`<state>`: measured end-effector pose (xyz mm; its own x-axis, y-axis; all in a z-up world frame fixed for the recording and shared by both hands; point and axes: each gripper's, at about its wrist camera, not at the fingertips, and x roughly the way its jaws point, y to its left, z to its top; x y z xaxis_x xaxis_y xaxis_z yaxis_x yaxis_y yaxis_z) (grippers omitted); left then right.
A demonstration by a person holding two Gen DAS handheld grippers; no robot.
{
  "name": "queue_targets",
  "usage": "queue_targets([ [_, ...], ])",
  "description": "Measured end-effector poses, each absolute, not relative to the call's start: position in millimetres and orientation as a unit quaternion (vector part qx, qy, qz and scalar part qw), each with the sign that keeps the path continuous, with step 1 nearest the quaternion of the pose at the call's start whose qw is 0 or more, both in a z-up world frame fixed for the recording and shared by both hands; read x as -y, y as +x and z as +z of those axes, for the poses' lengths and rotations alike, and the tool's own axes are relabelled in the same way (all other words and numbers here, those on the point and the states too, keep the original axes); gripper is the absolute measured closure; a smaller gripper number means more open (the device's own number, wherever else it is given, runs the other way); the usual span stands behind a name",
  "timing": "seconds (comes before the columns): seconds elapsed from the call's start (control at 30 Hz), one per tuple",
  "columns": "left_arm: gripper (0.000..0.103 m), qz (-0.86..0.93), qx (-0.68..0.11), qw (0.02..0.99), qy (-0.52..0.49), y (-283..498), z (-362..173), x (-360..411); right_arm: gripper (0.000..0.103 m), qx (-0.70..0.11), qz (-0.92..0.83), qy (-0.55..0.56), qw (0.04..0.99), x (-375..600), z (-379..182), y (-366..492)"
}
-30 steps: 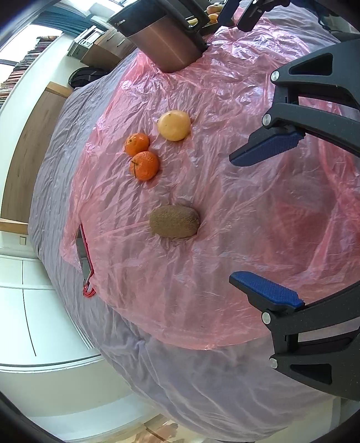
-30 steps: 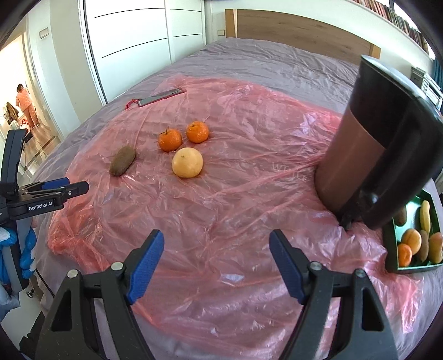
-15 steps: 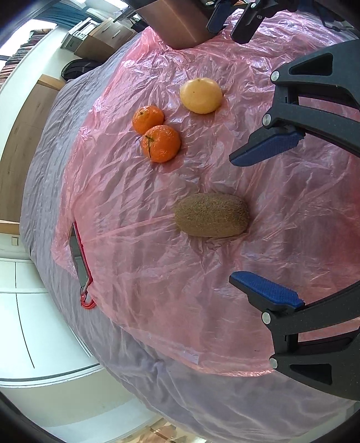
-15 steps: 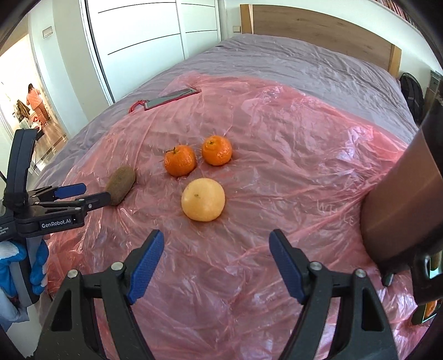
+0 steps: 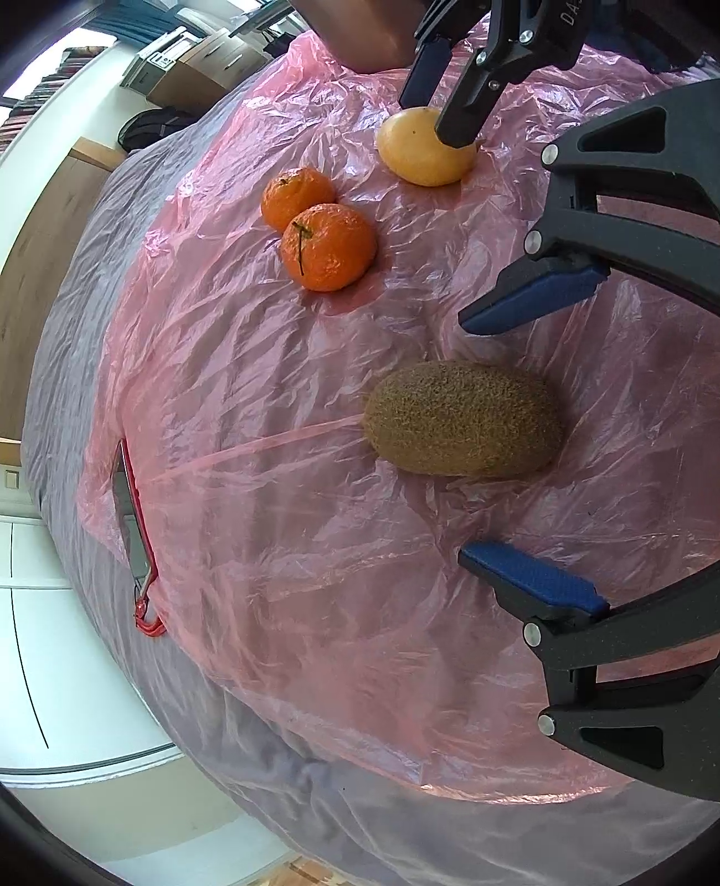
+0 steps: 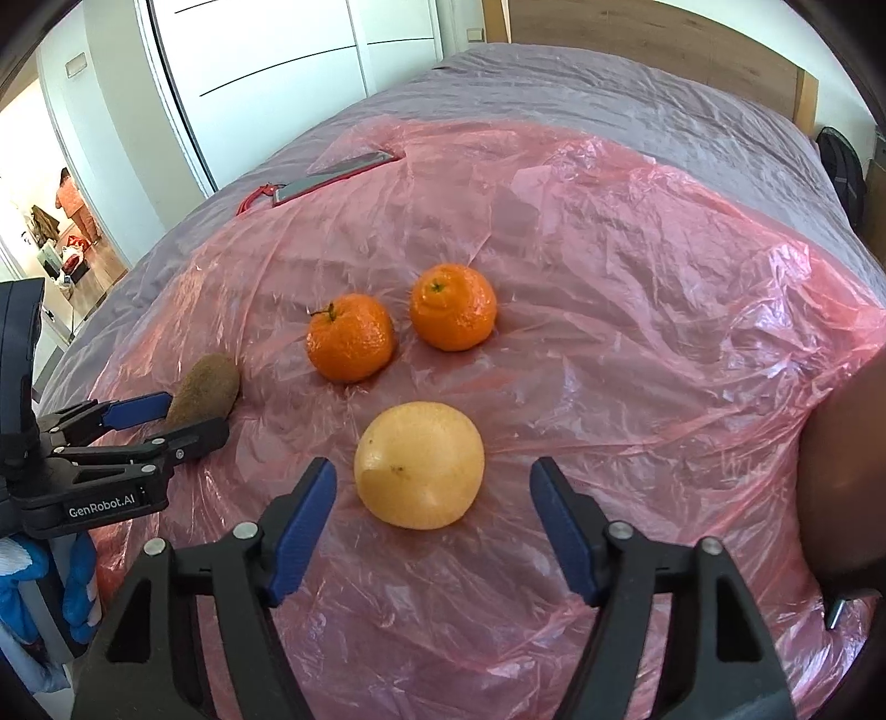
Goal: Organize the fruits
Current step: 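Grasp the brown kiwi with the left gripper while the right gripper grasps the pale grapefruit, then lift and carry the kiwi in the left gripper toward the tray while the right gripper carries the grapefruit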
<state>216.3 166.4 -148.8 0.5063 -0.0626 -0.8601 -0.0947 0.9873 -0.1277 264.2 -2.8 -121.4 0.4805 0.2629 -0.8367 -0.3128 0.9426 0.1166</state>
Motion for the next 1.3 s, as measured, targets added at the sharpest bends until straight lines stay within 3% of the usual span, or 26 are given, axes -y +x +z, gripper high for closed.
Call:
queue_targets([
  [0.17, 0.035, 0.009, -0.498, 0.864, -0.076, 220, -152, -166, 0.042, -0.49, 0.175, -0.032, 0.854, -9, -133, 271],
  [0.27, 0.043, 0.011, -0.498, 0.864, -0.069, 221, -155, -165, 0.052, -0.492, 0.173, -0.041, 0.852, -13, -139, 272],
  [0.37, 0.052, 0.013, -0.499, 0.864, -0.069, 224, -157, -166, 0.074, -0.49, 0.169, -0.036, 0.854, -10, -143, 275],
  [0.5, 0.067, 0.005, -0.494, 0.866, -0.07, 225, -157, -165, 0.074, -0.488, 0.175, -0.03, 0.855, -7, -144, 275],
  [1.3, 0.068, 0.019, -0.475, 0.874, -0.096, 187, -122, -174, 0.075, -0.472, 0.193, 0.002, 0.86, 23, -105, 233],
])
